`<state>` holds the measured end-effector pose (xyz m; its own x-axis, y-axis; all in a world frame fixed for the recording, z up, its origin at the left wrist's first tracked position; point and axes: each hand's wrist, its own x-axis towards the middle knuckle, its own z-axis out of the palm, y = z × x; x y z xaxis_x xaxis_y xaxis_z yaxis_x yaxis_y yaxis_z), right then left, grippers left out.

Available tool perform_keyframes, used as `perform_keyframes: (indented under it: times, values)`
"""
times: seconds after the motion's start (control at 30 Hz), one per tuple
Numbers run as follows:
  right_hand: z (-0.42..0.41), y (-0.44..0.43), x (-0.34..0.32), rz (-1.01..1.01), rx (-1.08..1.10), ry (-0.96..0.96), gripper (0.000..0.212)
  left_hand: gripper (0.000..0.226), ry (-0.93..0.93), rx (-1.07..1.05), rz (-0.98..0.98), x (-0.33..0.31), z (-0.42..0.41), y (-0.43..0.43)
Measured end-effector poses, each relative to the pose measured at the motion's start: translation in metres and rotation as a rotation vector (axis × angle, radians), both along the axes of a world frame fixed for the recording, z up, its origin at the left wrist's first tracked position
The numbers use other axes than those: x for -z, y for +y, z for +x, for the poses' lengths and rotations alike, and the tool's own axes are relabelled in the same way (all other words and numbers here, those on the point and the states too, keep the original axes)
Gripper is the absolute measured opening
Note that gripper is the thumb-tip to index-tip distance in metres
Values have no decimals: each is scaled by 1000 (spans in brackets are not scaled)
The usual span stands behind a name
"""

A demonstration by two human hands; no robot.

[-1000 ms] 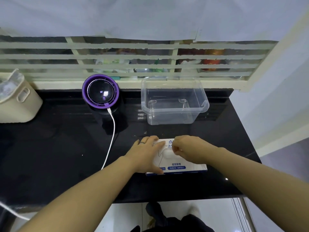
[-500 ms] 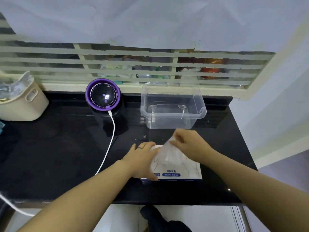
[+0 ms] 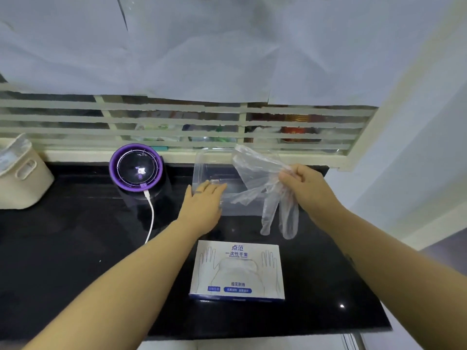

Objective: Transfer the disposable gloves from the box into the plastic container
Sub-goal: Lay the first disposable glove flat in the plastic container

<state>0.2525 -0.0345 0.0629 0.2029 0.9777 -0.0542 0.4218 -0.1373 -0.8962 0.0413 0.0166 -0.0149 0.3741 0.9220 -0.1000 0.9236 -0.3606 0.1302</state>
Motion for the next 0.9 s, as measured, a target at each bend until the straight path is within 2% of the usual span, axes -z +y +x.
perform_keyframes:
  times: [0.1, 0.27, 0.4, 0.43, 0.5, 0.57, 0.63, 0.77, 0.9]
  values:
    - [6, -1, -7, -15, 19, 23, 21, 69, 72, 14, -44, 1, 6, 0]
    - [7, -8, -13, 0, -47, -21, 20, 59, 36, 51, -62, -6, -6, -22]
    - [-3, -12, -17, -2, -161, -48, 17, 49, 1, 95, -252, -30, -19, -39]
    - [-5, -12, -19, -1, -190, -63, 18, 59, -74, 82, -321, -38, -20, -40]
    - [-6, -11, -24, 11, -252, -114, 17, 84, -457, -10, -486, -61, -26, -40]
    - [-8, -9, -32, 31, -321, -207, 14, 91, -866, -84, -603, -83, -31, -34]
    - [-9, -6, -40, 60, -368, -303, 13, 91, -1040, -119, -640, -97, -35, -22]
    - [-14, -2, -57, 138, -426, -381, 11, 69, -971, -71, -668, -115, -27, -7]
    - [-16, 1, -74, 208, -461, -469, 16, 73, -715, -49, -762, -126, -24, 0]
